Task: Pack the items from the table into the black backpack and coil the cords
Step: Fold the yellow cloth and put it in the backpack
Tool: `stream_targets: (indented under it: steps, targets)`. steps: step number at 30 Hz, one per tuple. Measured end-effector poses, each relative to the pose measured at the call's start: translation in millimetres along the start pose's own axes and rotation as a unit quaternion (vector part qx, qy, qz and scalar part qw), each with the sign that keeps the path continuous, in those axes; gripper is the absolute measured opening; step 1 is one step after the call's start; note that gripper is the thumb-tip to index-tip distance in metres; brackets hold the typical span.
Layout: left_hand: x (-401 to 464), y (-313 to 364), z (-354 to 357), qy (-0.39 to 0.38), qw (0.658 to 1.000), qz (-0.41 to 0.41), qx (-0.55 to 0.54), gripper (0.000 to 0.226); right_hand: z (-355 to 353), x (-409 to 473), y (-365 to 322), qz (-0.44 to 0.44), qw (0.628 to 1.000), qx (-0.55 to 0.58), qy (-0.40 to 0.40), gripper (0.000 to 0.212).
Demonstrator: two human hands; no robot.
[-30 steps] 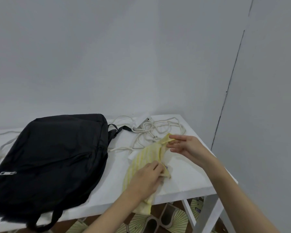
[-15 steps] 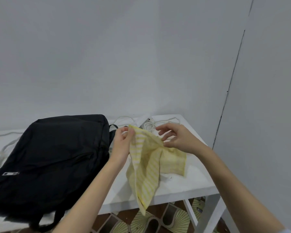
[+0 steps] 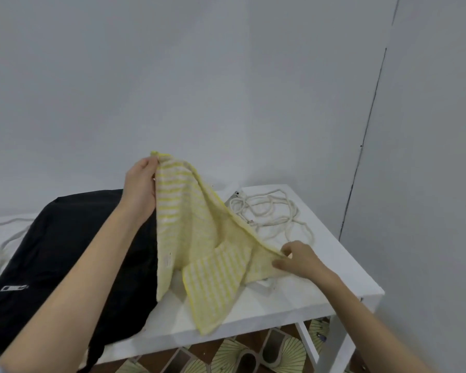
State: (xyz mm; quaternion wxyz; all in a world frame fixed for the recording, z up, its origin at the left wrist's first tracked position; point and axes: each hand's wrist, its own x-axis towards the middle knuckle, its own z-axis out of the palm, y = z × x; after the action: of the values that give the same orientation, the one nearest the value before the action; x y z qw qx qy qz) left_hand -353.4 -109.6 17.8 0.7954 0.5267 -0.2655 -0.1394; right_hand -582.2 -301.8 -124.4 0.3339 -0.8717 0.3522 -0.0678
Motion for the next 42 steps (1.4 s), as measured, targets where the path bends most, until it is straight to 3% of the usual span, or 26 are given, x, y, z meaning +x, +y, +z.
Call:
stream_targets:
  steps: [2, 4, 6, 8, 11, 13, 16, 17, 19, 21, 24, 27, 36, 42]
  targets:
    - [13.3, 19.9, -11.8, 0.026, 0.999, 0.019, -0.017, 0.032, -26.7, 1.0, -9.3, -0.034, 0.993, 0.104, 0.049, 0.017]
    - [20.8, 36.3, -23.9, 0.026, 0.998, 0.017, -0.056, 0.048, -59.8, -1.9, -20.9, -0.06, 0.955, 0.288, 0.033, 0.015]
    - [22.7, 47.7, -31.5, -0.007, 0.996, 0.0, -0.083, 0.054, -88.4, -2.9, -31.0, -0.076, 0.878, 0.471, -0.027, 0.027]
    - [22.4, 51.2, -33.5, -0.02, 0.995, -0.036, -0.086, 0.043, -105.2, 0.1, -38.8, -0.093, 0.8, 0.589, -0.068, 0.048]
    - [22.8, 48.5, -28.6, 0.028, 0.988, -0.11, -0.108, 0.028, -115.5, 14.9, -51.8, -0.086, 0.749, 0.657, -0.023, 0.079]
    - [18.6, 39.8, -20.6, 0.071, 0.976, -0.154, -0.139, 0.029, -116.0, 22.4, -60.4, -0.07, 0.742, 0.666, -0.004, 0.066]
    - [5.6, 21.8, -5.3, 0.054, 0.969, -0.188, -0.152, 0.025, -107.3, 17.8, -71.8, -0.12, 0.695, 0.702, -0.102, 0.059]
    - [0.8, 14.9, 0.5, 0.035, 0.97, -0.19, -0.145, 0.025, -103.8, 12.6, -76.5, -0.144, 0.706, 0.68, -0.136, 0.058]
    - [-8.6, 2.6, 12.6, -0.004, 0.975, -0.189, -0.114, 0.024, -96.9, 2.3, -86.4, -0.186, 0.782, 0.571, -0.167, 0.049]
    - [-19.5, -9.4, 24.9, -0.044, 0.984, -0.165, -0.05, 0.016, -87.2, -4.5, -99.7, -0.21, 0.873, 0.425, -0.118, 0.029]
    - [-43.1, -18.5, 42.7, -0.092, 0.985, -0.143, 0.018, 0.006, -73.0, -10.0, -119.0, -0.268, 0.922, 0.279, -0.014, 0.01]
    - [-56.0, -21.0, 51.3, -0.121, 0.985, -0.108, 0.066, 0.01, -66.6, -5.8, -127.4, -0.296, 0.931, 0.188, 0.104, 0.006]
    - [-66.6, -23.4, 58.6, -0.09, 0.992, -0.019, 0.081, 0.011, -59.9, -8.9, -131.8, -0.309, 0.906, 0.27, 0.101, 0.024]
    - [-64.1, -26.6, 57.1, -0.044, 0.97, 0.139, 0.193, 0.019, -68.0, -5.0, -145.5, -0.297, 0.905, 0.217, 0.212, 0.023]
